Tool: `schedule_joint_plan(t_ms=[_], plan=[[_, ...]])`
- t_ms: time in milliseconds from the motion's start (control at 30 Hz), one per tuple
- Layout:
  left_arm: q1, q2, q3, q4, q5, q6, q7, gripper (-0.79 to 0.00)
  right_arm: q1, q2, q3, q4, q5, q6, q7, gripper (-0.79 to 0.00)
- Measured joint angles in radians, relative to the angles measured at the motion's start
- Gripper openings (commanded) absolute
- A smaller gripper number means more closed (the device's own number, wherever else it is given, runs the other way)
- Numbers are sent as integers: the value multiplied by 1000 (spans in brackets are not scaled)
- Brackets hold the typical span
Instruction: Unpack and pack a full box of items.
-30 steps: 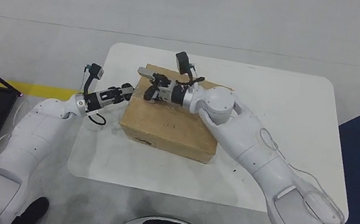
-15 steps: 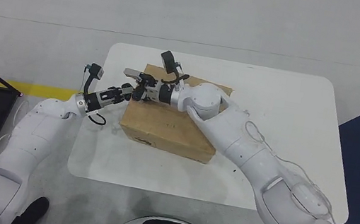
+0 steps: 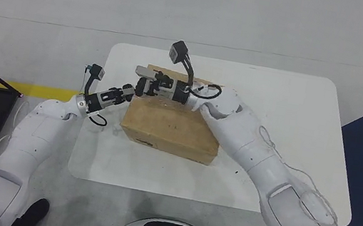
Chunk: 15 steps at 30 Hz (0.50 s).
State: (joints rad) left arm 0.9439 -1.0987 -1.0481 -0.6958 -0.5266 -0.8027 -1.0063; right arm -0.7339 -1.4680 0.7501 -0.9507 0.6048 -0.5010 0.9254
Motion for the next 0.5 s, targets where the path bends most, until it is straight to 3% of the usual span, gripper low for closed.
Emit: schedule_joint_plan(t_ms=[67, 100, 167, 300, 500], plan=[[0, 0, 0, 0, 0, 0, 0, -690, -70, 39, 83, -78, -19, -57, 23, 0], [0, 0, 0, 0, 0, 0, 0, -493, -104, 57, 121, -115, -34, -69, 27, 0], [0, 0, 0, 0, 0, 0, 0, 0, -189, 94, 209, -211, -73, -66, 25, 0], [0, 0, 0, 0, 0, 0, 0, 0, -338, 142, 346, -386, -126, -25, 7, 0], [21, 6, -17, -28, 21, 27, 56, 0, -482, 174, 465, -549, -140, -25, 7, 0]])
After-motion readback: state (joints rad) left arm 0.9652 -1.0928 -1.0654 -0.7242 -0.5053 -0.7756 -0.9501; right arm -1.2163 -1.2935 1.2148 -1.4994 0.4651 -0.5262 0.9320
